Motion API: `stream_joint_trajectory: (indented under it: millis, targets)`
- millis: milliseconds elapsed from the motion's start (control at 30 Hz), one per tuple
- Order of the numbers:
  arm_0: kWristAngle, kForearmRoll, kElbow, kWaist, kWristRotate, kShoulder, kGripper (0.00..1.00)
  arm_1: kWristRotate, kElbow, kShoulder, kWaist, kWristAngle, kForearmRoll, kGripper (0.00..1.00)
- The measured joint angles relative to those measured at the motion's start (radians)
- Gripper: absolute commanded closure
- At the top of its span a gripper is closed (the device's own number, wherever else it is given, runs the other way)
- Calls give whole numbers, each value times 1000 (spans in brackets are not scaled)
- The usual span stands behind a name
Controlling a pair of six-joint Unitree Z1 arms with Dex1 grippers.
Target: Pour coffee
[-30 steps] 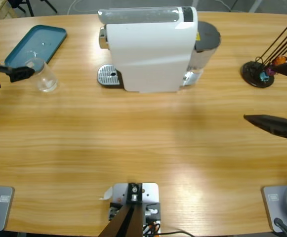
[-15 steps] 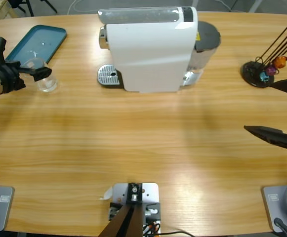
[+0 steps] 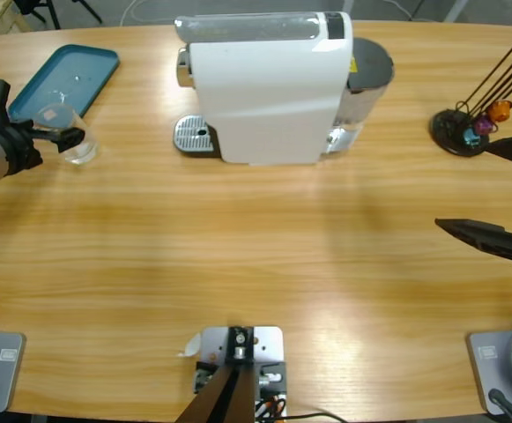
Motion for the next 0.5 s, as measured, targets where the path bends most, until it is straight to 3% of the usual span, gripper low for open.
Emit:
stream_joint_trajectory:
  millis: [133,300,400,433,500]
  targets:
    - [1,-54,10,0,-4,46,26,0,0,0,-3,0,0,41]
    - [4,-126,25,0,-24,109,176,0,0,-7,-8,0,0,41]
    - [5,-150,26,5,-27,127,189,0,0,-14,-9,0,0,41]
    - [5,-157,26,9,-27,133,222,0,0,-17,-9,0,0,41]
    - [5,-175,27,18,-27,145,420,0,0,-20,-9,1,0,41]
